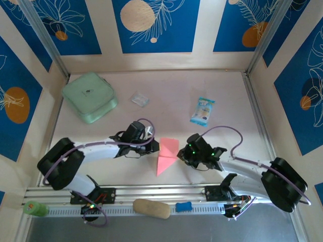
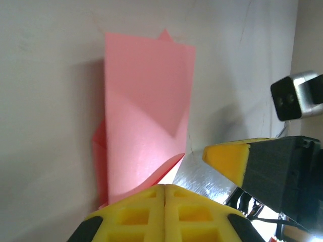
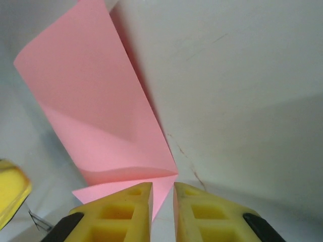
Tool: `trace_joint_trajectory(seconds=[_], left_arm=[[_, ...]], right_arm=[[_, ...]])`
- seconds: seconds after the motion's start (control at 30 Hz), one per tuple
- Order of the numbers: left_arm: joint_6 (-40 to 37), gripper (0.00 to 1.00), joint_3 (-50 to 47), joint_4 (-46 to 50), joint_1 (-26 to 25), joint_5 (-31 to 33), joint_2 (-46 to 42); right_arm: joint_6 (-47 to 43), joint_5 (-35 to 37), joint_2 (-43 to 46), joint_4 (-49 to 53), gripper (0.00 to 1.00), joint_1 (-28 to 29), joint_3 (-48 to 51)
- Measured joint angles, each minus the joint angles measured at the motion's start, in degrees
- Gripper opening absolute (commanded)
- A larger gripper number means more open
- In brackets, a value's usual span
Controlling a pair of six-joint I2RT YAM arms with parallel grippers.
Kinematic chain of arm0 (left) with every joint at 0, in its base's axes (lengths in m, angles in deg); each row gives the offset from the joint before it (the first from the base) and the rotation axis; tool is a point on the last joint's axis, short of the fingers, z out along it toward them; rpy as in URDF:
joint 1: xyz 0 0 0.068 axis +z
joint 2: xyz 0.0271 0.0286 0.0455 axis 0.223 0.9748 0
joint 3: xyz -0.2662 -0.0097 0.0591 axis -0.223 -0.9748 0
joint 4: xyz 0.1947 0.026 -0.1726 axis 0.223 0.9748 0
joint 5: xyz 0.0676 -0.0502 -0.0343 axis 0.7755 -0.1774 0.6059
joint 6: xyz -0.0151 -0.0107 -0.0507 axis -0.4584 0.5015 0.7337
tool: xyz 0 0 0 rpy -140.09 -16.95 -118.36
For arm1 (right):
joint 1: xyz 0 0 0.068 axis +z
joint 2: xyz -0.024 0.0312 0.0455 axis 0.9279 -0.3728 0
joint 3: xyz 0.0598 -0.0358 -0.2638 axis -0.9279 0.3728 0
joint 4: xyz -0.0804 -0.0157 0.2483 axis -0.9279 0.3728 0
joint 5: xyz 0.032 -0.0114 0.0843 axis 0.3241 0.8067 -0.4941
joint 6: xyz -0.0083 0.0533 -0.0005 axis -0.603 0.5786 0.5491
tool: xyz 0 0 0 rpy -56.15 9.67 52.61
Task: Fold a paper plane with a square sheet of paper (pick it up from the middle)
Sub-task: Rotate the paper at the bottom-center of the table, then perform the fifth fold on the wing at the bottom-center of the table.
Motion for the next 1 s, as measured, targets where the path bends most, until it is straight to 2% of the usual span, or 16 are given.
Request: trace_joint_trajectory(seconds=[0.3,0.63,1.0], left_arm=[[0.66,0.05,1.01,-2.08,-0.81,-0.59,5.03],[-0.07,0.04,2.36,0.96,-0.81,1.2,9.27],[-0.07,0.02,2.58,-0.42,-0.81,0.92,10.47]], right_arm=[[-6.56,-3.74,2.78,-0.9,0.23,-2.27,0.33],[-9.07,-7.26,0.17,-1.31,0.38,-3.63,0.33],[-11.15,-12.22,-6.8,-3.1,0.4,-4.59,-1.22]])
